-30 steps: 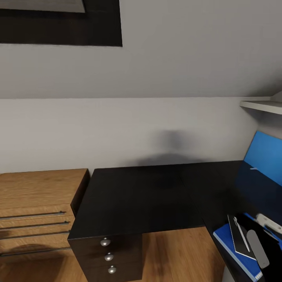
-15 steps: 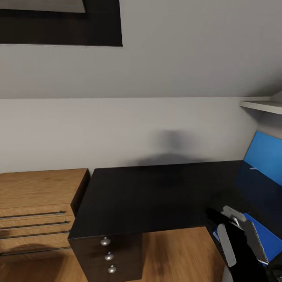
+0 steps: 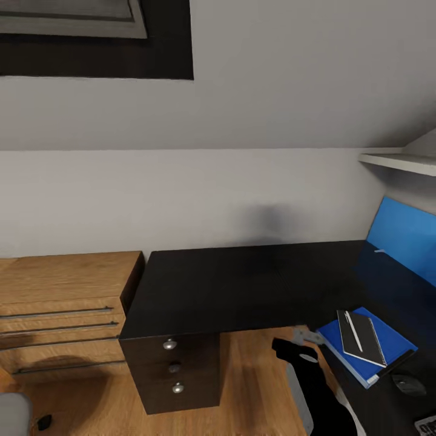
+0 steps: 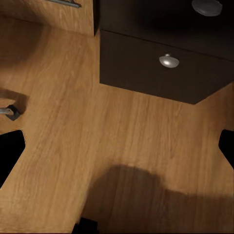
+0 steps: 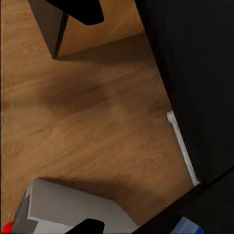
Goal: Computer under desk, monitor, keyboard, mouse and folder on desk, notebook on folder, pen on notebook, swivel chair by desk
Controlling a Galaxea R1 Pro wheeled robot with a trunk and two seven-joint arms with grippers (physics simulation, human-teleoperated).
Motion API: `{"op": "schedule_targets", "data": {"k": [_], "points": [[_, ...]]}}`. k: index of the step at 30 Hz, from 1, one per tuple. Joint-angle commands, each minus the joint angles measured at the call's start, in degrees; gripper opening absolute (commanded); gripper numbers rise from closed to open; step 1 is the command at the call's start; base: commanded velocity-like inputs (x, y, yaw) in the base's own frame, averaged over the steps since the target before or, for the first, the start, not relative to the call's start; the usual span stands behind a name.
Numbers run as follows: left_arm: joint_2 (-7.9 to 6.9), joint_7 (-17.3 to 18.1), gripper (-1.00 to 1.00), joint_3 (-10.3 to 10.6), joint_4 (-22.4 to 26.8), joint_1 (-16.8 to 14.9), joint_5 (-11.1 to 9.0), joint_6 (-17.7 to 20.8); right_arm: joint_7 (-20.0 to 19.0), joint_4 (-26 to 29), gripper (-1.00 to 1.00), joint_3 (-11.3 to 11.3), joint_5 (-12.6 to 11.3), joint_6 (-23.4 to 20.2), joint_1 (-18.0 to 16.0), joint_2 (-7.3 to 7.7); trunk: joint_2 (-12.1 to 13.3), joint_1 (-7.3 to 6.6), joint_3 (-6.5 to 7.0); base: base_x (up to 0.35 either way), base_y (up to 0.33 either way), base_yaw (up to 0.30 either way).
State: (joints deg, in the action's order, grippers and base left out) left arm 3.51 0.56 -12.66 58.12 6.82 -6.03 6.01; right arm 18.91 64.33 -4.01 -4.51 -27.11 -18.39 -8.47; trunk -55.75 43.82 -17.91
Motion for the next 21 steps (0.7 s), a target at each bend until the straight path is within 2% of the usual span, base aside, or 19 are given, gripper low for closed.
{"op": "schedule_targets", "data": {"k": [1,2,5,7,10,11,13,16,17,21], "points": [[0.02,0.06,1.00,-0.07,0.15,0.02,-0.59,0.41,0.32,-0.31,1.00,0.89,-0.36,-0.17,0.07,-0.09,-0.06,-0.02,-0.06,-0.330,0.000,0.000],[-0.02,0.06,1.00,-0.04,0.15,0.02,-0.58,0.41,0.33,-0.93,1.00,2.58,-0.28,-0.14,0.21,-0.17,-0.06,-0.02,-0.06,-0.331,0.000,0.000],[-0.10,-0.08,1.00,-0.01,0.15,0.03,-0.44,0.43,0.34,-2.08,1.00,5.02,-0.20,-0.09,0.36,-0.28,-0.06,-0.02,-0.06,-0.332,0.000,0.000],[-0.13,-0.34,1.00,-0.01,0.15,0.03,0.13,0.45,0.31,-2.88,1.00,5.75,-0.20,-0.06,0.39,-0.33,-0.06,-0.02,-0.06,-0.333,0.000,0.000],[-0.15,-1.25,1.00,-0.08,-0.31,0.02,2.82,0.50,0.20,-5.99,1.00,6.63,-0.22,0.44,0.43,-0.45,-0.06,-0.02,-0.06,-0.334,0.000,0.000],[-0.16,-1.99,1.00,-0.11,-0.99,0.01,4.77,0.48,0.14,-9.24,1.00,6.89,-0.19,1.49,0.44,-0.47,-0.06,-0.02,-0.06,-0.332,0.000,0.000],[-0.17,-3.42,1.00,-0.17,-2.13,0.00,7.89,0.41,0.05,-18.33,1.00,7.21,-0.02,7.17,0.45,-0.49,-0.06,-0.02,-0.06,-0.231,0.000,0.000],[-0.15,-4.04,1.00,-0.21,-2.52,0.00,9.04,0.16,-0.02,-25.59,1.00,7.59,0.24,14.24,0.46,-0.43,-0.06,-0.02,-0.06,-0.134,0.000,0.000],[-0.11,-4.27,1.00,-0.23,-2.66,0.01,9.47,-0.40,-0.07,-30.46,1.00,8.11,0.54,19.58,0.46,-0.39,-0.06,-0.02,-0.06,-0.067,0.000,0.000],[-0.07,-4.52,1.00,-0.28,-2.92,0.02,9.90,-2.62,-0.14,-38.99,1.00,9.95,1.54,29.99,0.46,-0.30,0.35,-0.24,0.12,-0.040,0.000,0.000]]}}
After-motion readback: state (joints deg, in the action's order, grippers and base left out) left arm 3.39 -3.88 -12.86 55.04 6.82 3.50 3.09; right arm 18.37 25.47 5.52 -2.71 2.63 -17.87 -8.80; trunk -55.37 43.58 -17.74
